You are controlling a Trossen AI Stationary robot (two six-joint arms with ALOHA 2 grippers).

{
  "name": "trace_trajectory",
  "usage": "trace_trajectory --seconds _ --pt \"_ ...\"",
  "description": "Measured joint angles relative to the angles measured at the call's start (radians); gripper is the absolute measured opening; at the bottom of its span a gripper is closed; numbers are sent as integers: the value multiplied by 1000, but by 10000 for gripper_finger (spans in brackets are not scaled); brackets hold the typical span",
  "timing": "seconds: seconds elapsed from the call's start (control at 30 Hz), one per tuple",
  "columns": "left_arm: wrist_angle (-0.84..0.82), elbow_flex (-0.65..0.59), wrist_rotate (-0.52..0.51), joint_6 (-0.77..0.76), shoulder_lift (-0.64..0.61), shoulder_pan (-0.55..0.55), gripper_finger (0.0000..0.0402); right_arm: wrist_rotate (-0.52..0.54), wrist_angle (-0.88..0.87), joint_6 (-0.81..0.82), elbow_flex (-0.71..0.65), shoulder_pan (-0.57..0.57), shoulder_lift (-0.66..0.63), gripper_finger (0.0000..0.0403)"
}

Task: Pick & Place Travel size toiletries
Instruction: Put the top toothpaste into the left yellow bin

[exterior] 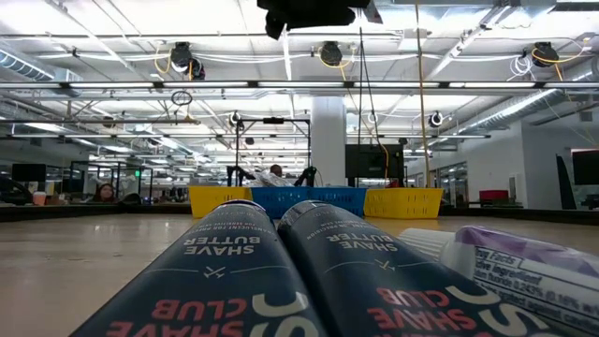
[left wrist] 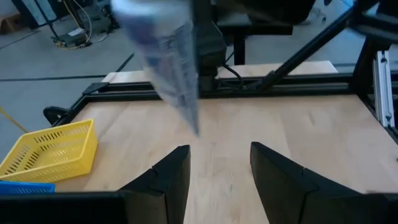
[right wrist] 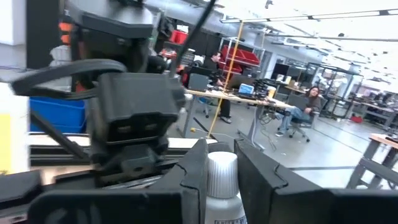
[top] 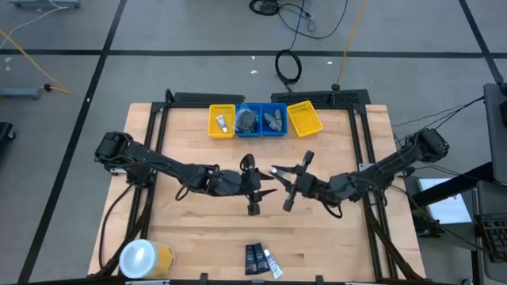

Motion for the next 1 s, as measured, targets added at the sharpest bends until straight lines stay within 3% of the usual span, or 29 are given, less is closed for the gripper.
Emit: trace_trajectory --seconds 1.0 --pt "92 0 -32 -53 9 69 166 -1 81 -60 0 -19 0 50"
